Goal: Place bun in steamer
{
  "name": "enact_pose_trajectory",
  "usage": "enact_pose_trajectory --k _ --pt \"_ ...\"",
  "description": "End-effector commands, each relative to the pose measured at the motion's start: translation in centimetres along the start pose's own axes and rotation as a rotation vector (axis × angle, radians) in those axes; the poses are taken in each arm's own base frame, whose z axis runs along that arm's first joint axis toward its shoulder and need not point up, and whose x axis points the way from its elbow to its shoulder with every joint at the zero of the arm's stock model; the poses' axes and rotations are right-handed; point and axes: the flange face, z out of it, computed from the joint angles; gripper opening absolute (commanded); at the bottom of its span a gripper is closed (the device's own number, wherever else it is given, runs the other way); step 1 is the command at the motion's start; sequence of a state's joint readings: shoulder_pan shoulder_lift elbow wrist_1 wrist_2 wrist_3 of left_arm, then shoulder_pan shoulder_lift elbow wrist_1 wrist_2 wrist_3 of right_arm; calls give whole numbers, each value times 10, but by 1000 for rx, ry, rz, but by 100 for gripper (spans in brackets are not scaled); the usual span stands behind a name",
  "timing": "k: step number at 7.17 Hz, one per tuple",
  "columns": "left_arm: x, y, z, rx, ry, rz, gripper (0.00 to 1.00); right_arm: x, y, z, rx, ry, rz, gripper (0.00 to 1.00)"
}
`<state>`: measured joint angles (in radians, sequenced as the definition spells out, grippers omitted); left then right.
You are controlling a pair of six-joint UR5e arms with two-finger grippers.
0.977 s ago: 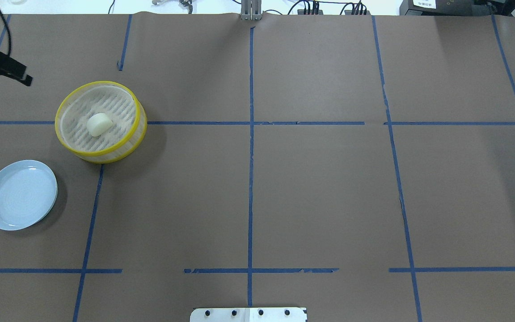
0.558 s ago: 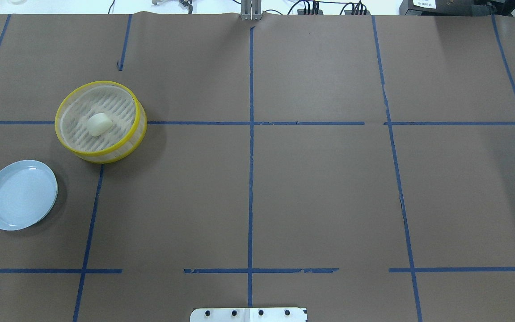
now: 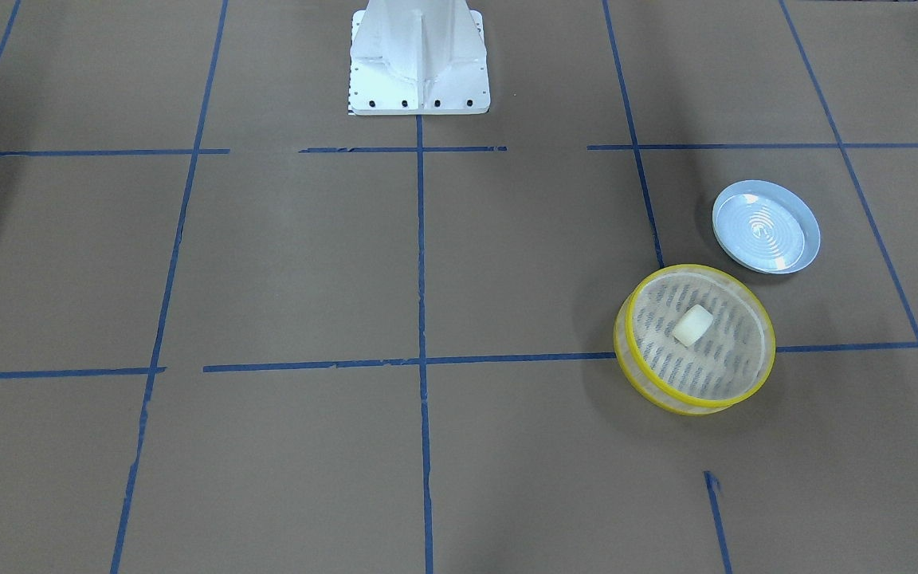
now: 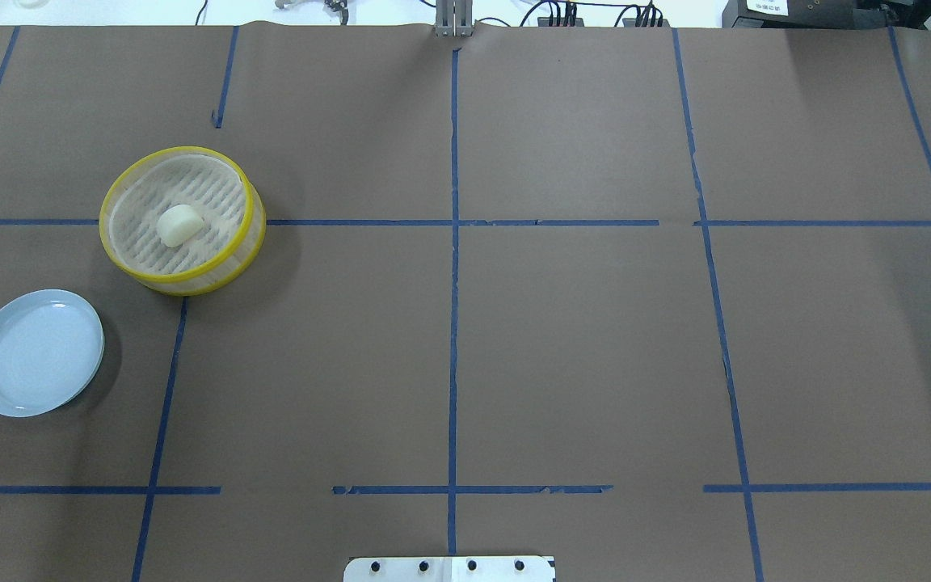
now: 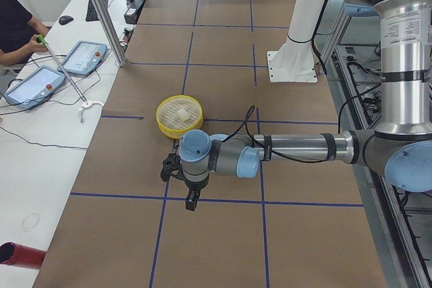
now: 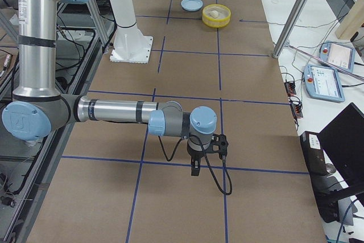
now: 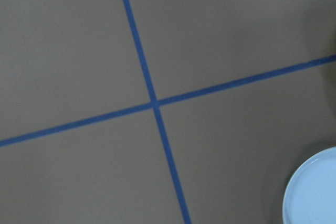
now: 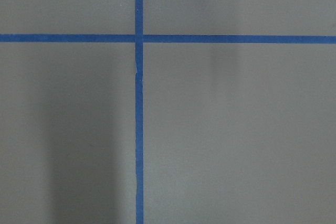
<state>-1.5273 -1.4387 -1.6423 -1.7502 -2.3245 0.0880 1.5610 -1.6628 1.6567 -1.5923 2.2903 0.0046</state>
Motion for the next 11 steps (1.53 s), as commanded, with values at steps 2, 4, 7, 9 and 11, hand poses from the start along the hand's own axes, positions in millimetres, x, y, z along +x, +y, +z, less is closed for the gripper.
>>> enact_pose_trajectory --k 2,4,7,9,11 --pt "-10 3 -19 -5 -4 -64 100 0 0 0 0 0 1 100" --pt "-4 1 -28 1 -6 -67 100 0 0 0 0 0 1 100" --pt "-5 1 -29 2 -4 -68 100 0 0 0 -1 0 -1 100" --pt "-8 2 -32 10 -6 -74 100 0 0 0 -1 0 -1 100" --pt "-12 -1 -42 32 -10 -81 100 0 0 0 -1 0 -1 100"
